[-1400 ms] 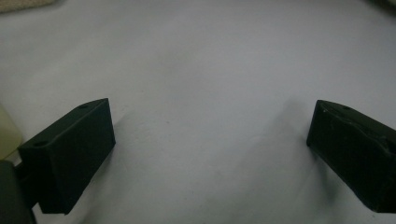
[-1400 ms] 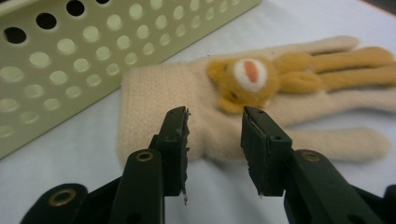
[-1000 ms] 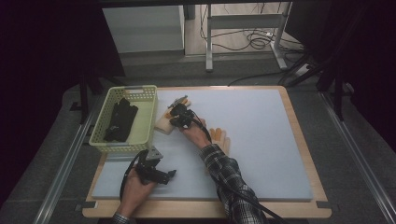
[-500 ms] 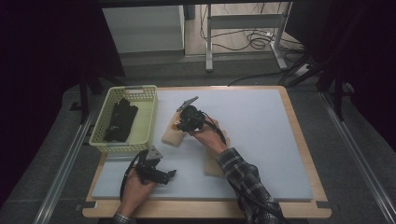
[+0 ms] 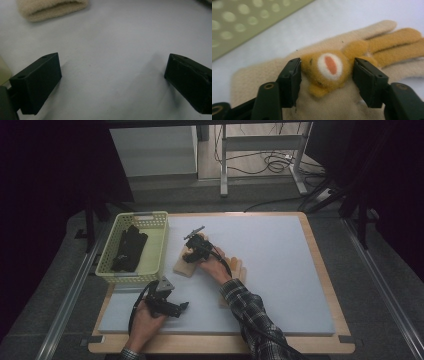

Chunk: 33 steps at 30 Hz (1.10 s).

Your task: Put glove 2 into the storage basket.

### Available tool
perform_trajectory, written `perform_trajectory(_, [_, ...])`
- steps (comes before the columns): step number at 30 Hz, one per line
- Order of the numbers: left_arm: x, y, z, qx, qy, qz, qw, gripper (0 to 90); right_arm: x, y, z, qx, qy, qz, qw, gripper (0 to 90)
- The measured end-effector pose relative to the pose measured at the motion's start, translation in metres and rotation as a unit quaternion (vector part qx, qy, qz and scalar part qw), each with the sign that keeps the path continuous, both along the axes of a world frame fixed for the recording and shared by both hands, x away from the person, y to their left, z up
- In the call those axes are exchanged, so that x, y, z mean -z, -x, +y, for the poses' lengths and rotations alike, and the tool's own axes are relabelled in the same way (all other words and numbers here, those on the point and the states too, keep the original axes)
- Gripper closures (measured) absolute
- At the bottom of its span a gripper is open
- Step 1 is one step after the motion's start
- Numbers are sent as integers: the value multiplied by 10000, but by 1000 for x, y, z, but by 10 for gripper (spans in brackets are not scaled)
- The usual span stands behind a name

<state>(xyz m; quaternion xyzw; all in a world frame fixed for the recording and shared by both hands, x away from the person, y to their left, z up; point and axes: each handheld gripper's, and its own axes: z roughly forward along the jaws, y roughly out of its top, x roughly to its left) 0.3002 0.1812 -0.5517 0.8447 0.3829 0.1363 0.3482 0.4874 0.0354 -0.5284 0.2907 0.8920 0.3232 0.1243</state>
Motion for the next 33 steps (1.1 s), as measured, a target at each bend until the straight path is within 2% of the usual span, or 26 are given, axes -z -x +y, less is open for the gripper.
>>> perform_trajectory(2, [0, 0, 0, -1, 0, 0, 10000, 9, -1, 2, 1, 16, 15, -18, 10000, 553])
perform_trajectory(6, [0, 0, 0, 0, -1, -1, 10000, 9, -3, 3, -1, 31, -14, -60, 10000, 627])
perform_trajectory(9, [0, 0, 0, -4, 2, 1, 10000, 9, -8, 5, -5, -51, -77, -124, 9999, 630])
perform_trajectory(13, [0, 0, 0, 0, -2, -1, 10000, 9, -24, 9, -14, -158, -297, -142, 9993, 624])
perform_trajectory(19, [0, 0, 0, -16, 15, -1, 10000, 9, -46, 25, -28, -371, -522, -245, 9976, 620])
perform_trajectory(28, [0, 0, 0, -10, 8, -7, 10000, 9, -80, 51, -52, -617, -676, -373, 9951, 616])
perform_trajectory(33, [0, 0, 0, -1, -8, -15, 10000, 9, -97, 69, -72, -721, -645, -465, 9942, 612])
